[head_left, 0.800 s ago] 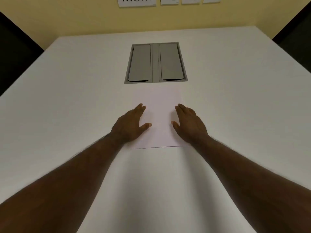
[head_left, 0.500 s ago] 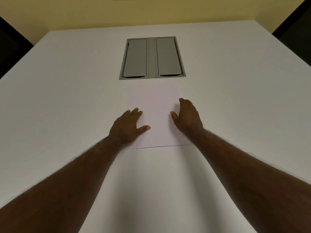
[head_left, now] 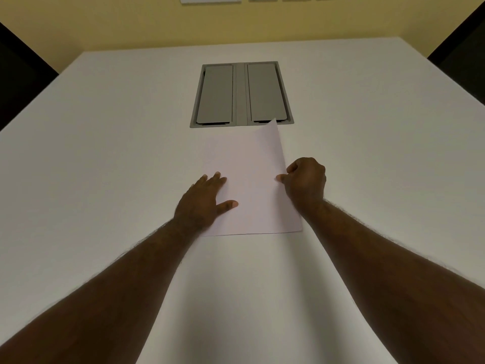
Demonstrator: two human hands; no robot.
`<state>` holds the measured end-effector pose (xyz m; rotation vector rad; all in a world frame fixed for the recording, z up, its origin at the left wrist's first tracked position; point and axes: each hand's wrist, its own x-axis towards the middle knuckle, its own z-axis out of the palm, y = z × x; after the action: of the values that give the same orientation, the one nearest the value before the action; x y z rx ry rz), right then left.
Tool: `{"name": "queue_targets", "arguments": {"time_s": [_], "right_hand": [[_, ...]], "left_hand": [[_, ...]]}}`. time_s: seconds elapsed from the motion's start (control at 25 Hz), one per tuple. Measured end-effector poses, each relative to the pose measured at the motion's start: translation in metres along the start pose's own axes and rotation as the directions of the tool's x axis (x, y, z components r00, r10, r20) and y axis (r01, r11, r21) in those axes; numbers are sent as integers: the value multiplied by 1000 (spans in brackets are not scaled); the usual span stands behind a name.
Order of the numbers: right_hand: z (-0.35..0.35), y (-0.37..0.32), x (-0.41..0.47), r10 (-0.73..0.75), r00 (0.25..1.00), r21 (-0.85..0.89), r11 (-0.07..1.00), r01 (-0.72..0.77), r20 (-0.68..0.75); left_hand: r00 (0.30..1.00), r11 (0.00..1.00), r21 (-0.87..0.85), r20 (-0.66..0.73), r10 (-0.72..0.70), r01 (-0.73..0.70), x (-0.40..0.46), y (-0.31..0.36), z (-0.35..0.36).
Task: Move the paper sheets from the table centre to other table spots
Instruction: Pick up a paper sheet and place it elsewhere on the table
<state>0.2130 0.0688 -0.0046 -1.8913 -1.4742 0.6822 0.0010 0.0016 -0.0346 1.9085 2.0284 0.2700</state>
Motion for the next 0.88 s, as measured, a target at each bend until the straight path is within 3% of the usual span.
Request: {"name": "queue_targets", "arguments": {"time_s": [0.48,0.6,0.72,0.8,0.88], "right_hand": [[7,5,-9,-200,978,-124,974,192,-62],[7,8,-4,-168,986,6,986,169,-11],[3,6,-2,-26,1000,244,969,26,-3],[-5,4,-4,62,998,436,897,-67,26],[-17,1,-5,101,992,574,809,-125,74]], "left_hand": [[1000,998,-64,-21,-1,0,0,-1,3],[1000,998,-69,-24,9,-11,1,-2,3],[1000,998,-65,-16,13,-14,0,0,0],[993,982,-188,-110,-51,30,1,6,-10],[959,897,-433,-203,-198,94,4,13,-30]]}}
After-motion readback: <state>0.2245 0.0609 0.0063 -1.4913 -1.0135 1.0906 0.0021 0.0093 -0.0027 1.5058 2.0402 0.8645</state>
